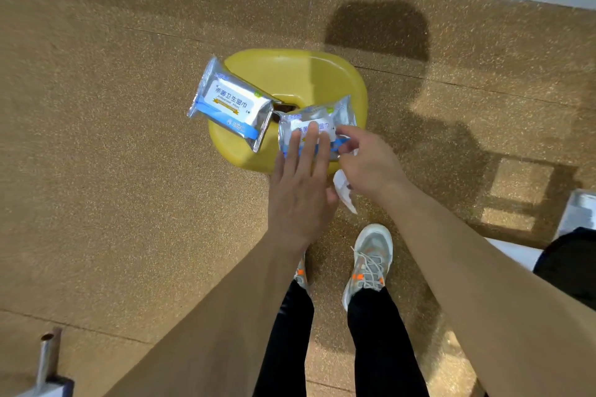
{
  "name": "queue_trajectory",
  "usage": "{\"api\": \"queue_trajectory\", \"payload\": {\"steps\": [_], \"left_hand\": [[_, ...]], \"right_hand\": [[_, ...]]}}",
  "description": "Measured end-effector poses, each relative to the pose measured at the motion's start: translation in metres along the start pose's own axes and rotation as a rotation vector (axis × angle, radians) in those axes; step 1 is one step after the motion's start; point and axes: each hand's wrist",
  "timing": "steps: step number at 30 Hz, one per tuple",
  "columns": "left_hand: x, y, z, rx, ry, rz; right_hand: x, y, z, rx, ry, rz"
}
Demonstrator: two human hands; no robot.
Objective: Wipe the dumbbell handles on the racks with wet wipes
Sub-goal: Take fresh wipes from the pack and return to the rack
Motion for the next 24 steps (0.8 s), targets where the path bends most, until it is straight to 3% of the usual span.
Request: {"api": "queue_trajectory", "payload": {"steps": [3, 11, 22, 24], "left_hand": [[-0.006, 0.0, -0.001, -0.057, -0.074, 0.027], [-0.02, 0.002, -0.001, -0.053, -0.288, 0.043], [-0.043, 0.018, 0.027, -0.105, -0.458, 0.1], [-0.046, 0.015, 0.042, -0.063, -0.406, 0.069]], "right_hand": [[-0.01, 0.003, -0.002, 0.042, -0.004, -0.02], [-0.013, 0.001, 0.0, -0.146, 0.087, -0.187], [0.0, 0.008, 0.01, -0.369, 0.2, -0.288], [0.015, 0.004, 0.021, -0.508, 0.225, -0.331]]}}
Point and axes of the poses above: each hand's wrist, its own x-axis away from the middle knuckle, its own z-axis out of the back of the hand, y = z × x, and after that the axes turned 7 degrees about -x, right-handed
